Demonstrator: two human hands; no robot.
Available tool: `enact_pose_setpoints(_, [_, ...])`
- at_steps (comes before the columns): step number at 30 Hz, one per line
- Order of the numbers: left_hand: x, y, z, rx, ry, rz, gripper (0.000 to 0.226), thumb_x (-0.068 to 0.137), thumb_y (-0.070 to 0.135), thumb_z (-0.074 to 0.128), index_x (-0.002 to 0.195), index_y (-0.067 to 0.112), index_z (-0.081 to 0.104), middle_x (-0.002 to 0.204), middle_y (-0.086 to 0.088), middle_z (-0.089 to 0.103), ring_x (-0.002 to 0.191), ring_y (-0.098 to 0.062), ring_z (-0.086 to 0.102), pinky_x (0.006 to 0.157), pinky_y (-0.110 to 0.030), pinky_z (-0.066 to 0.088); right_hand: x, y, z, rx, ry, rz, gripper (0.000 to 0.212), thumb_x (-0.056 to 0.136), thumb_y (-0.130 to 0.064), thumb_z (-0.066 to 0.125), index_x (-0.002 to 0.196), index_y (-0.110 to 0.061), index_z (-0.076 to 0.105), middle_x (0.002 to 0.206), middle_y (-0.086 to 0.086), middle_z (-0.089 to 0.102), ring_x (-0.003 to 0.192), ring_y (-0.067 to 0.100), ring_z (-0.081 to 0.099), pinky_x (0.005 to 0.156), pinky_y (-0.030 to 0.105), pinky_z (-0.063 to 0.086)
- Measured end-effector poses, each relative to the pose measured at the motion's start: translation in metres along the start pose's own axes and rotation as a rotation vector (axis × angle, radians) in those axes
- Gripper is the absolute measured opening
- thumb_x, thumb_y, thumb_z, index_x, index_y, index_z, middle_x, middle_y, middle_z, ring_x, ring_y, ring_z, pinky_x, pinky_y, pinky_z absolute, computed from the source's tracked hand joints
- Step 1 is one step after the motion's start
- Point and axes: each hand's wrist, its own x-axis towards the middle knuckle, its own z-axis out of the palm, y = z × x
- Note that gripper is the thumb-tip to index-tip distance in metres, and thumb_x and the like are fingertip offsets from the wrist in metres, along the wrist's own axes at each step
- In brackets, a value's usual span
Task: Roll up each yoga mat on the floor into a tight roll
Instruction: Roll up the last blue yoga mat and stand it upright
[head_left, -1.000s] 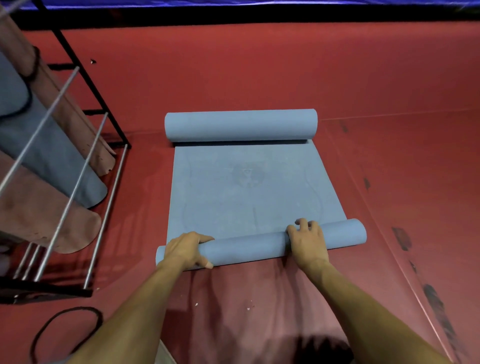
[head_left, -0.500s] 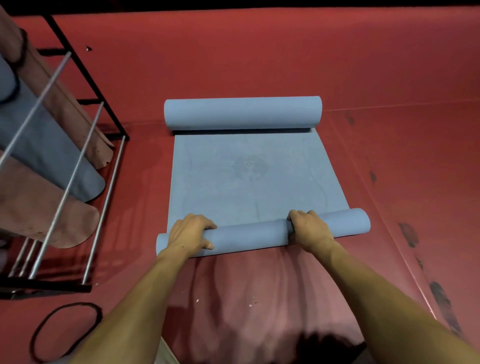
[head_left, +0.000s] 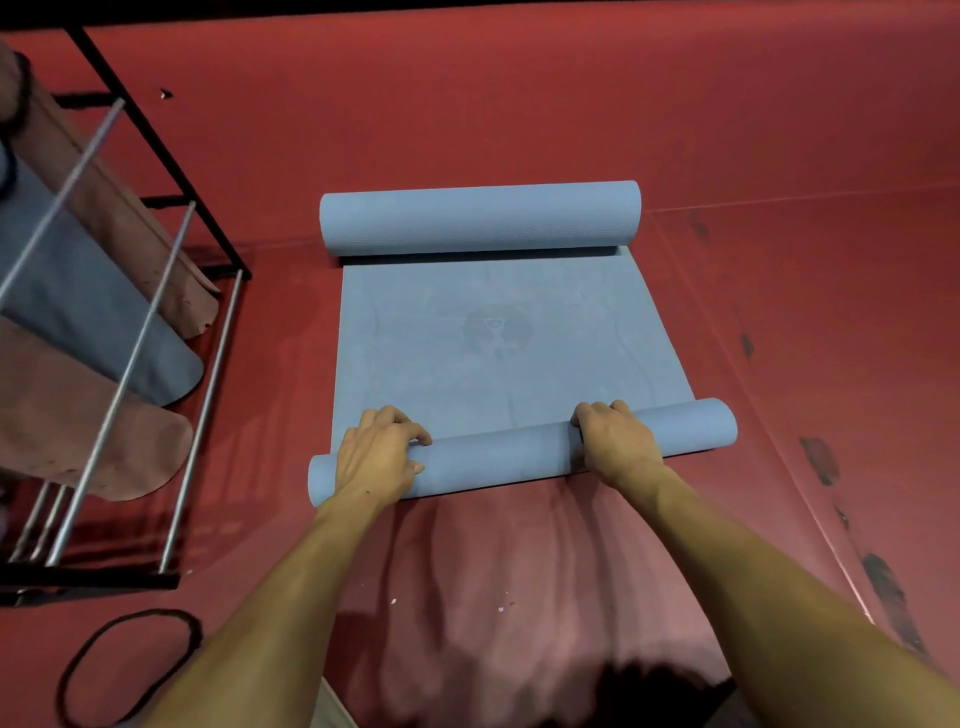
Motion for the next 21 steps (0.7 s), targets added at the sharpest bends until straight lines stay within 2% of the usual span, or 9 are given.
enact_pose_setpoints(4, [-0.003,0.000,0.008,-0.049,0.046,-0.012,0.038,0.091,0.023,0.073,0.125,0.038,0.068,0.119,0.013,0.062,0.114,-0.018,0.054,0.091,-0.037,0.045,-0.001,0.000,0.004,-0.053,0.066,0.004,0.034,0.096,-0.013,0.058,0.130,-0.018,0.061,0.127,0.007,0.054,0.111,0.030,0.047,0.084,0.037,0.052])
enact_pose_setpoints(8, [-0.003,0.004,0.009,-0.042,0.088,-0.045,0.037,0.092,0.019,0.069,0.123,0.039,0.068,0.116,0.013,0.066,0.110,-0.020,0.057,0.088,-0.038,0.045,-0.001,-0.004,-0.003,0.010,0.059,0.003,0.030,0.096,-0.021,0.060,0.125,-0.014,0.057,0.120,0.004,0.059,0.113,0.027,0.047,0.076,0.037,0.051])
enact_pose_setpoints(12, [0.001,0.004,0.009,-0.042,0.049,-0.059,0.036,0.096,0.019,0.063,0.125,0.038,0.070,0.124,0.011,0.065,0.115,-0.020,0.056,0.092,-0.038,0.046,-0.001,0.000,-0.009,0.075,-0.006,-0.021,0.050,0.086,-0.039,0.076,0.125,-0.018,0.053,0.118,0.000,0.058,0.115,0.024,0.047,0.081,0.040,0.053])
enact_pose_setpoints(15, [0.000,0.006,0.006,-0.024,0.045,-0.061,0.036,0.091,0.038,0.061,0.125,0.041,0.070,0.127,0.013,0.064,0.116,-0.019,0.053,0.095,-0.038,0.043,-0.001,0.002,0.000,-0.002,0.046,-0.023,0.045,0.085,-0.028,0.076,0.124,-0.019,0.055,0.121,0.001,0.058,0.112,0.025,0.047,0.081,0.038,0.052])
enact_pose_setpoints(18, [-0.004,0.011,0.004,0.079,0.038,-0.065,0.054,0.076,0.068,0.062,0.124,0.045,0.068,0.125,0.017,0.060,0.120,-0.016,0.047,0.097,-0.037,0.038,-0.002,-0.003,0.007,-0.058,0.127,-0.005,0.042,0.084,-0.013,0.070,0.125,-0.015,0.059,0.125,0.009,0.053,0.110,0.031,0.047,0.087,0.040,0.050])
enact_pose_setpoints(21, [-0.006,0.014,0.011,0.154,0.049,-0.037,0.066,0.069,0.072,0.074,0.126,0.041,0.064,0.126,0.013,0.056,0.118,-0.018,0.049,0.092,-0.037,0.038,0.001,-0.005,0.005,-0.049,0.103,-0.036,0.047,0.086,-0.011,0.066,0.132,-0.015,0.057,0.127,0.008,0.051,0.113,0.030,0.047,0.084,0.039,0.053])
